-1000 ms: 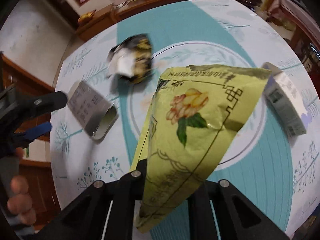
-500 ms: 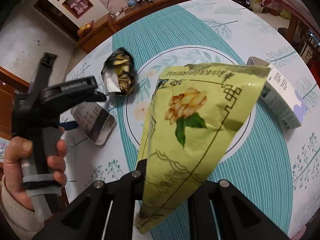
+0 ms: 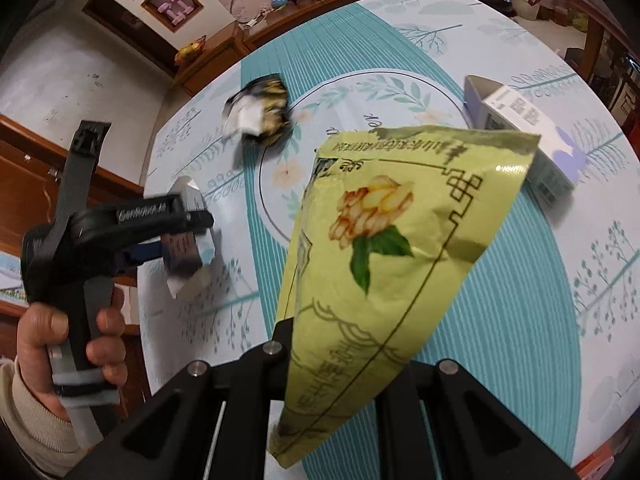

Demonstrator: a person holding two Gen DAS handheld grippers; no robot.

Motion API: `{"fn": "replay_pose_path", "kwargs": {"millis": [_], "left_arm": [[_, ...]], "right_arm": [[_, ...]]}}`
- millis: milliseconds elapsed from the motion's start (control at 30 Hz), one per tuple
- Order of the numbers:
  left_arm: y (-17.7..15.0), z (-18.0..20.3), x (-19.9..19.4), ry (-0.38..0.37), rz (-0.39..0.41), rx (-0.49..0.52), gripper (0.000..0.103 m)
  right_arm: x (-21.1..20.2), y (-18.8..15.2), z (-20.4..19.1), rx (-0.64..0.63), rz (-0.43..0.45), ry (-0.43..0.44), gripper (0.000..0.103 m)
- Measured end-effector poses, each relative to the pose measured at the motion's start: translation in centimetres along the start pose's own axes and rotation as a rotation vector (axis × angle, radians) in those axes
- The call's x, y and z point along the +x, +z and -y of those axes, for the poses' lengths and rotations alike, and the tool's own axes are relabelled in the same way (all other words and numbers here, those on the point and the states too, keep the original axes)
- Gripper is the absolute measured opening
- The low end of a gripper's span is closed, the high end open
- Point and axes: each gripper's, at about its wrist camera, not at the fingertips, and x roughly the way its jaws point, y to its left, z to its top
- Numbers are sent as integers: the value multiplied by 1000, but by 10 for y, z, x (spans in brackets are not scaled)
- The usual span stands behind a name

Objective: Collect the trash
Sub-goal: 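Carry the silver box and tea bag down over the bin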

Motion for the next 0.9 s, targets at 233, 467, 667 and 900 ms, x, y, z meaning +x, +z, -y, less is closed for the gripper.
{"fn": "replay_pose_path", "kwargs": {"millis": [233, 467, 667, 900], "left_arm": [[-88, 32, -53, -14, 43, 76, 67], [-189, 80, -108, -33, 101, 95, 67], [-277, 124, -120, -47, 99, 105, 67], [-343, 175, -119, -27, 81, 222, 67]], "right_arm": [[-42, -37, 30, -50, 7, 42, 10], [-88, -100, 77, -116, -13, 88, 10], [-125, -159, 128, -171, -49, 99, 10], [-148, -205, 181, -171, -98, 102, 10]]}}
